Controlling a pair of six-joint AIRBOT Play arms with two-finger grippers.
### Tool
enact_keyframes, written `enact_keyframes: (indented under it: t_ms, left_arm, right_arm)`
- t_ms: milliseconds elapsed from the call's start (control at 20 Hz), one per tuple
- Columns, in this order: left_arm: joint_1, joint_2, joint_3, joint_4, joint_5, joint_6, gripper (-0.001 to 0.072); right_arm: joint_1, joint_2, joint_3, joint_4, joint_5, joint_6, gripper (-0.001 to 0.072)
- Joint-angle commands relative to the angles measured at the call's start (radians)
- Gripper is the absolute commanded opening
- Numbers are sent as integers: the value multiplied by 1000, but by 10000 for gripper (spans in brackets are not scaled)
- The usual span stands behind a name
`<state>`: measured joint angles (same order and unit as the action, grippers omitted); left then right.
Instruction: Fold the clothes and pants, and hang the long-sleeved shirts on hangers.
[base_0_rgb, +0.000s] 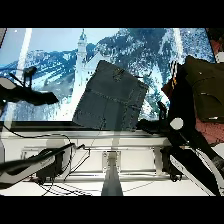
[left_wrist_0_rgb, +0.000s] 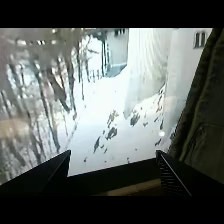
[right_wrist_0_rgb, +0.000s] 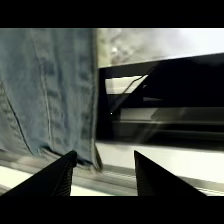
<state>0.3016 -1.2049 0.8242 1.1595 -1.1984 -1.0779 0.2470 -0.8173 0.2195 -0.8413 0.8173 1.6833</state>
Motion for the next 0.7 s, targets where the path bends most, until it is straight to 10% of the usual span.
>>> enact_keyframes:
  t_ms: [0,350,650]
  left_arm:
    - [7,-76,-105,-111,-18,50,601]
    - [-34,-224,-155,-226,-8,159,597]
    - [-190,-287,-155,-215,34,213,363]
  right_arm:
    - [27,-55,-21,134,-98,-2,413]
    - [196,-190,-21,248,-126,-13,403]
    - [233,-195,-21,237,-123,-54,404]
